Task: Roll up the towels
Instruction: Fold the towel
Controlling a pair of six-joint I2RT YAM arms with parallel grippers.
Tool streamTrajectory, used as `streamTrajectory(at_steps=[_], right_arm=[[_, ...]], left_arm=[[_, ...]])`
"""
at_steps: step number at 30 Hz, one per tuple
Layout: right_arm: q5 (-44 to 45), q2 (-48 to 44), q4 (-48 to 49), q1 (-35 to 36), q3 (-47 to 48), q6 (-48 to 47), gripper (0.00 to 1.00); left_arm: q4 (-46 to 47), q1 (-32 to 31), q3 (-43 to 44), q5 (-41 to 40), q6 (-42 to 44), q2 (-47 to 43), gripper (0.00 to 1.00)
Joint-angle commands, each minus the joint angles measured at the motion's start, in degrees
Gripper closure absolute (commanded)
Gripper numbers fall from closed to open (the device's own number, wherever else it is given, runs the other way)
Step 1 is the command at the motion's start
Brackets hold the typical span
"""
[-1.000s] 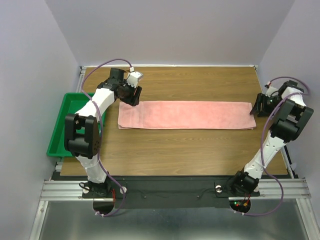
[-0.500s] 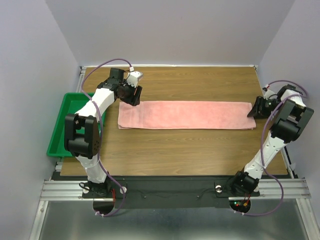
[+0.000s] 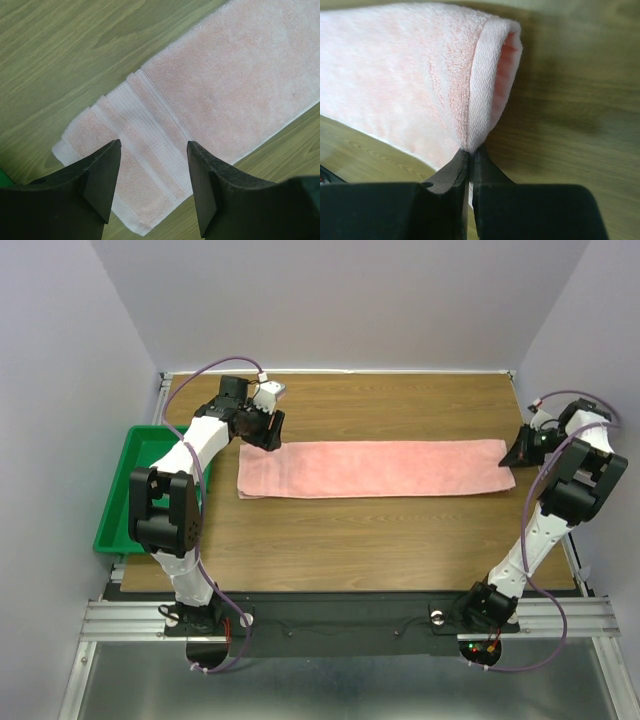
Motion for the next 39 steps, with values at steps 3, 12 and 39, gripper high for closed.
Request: streamTrajectory(at_steps=[3,12,39], right_arm=[[-6.8,-5.0,-6.2,2.7,7.8,1.7,0.99],[-10.6,-7.6,-4.1,13.5,4.9,6.0,0.99],[-8.6,-2.3,11.7,34.6,-5.2,16.7,0.99]], left_arm=[[0.8,0.1,0.2,1.0,-0.4,-1.9,0.34],[-0.3,0.1,1.9,1.5,-1.2,-0.7,0.33],[-2.5,0.1,2.3,-0.1,-2.1,0.7,0.31]])
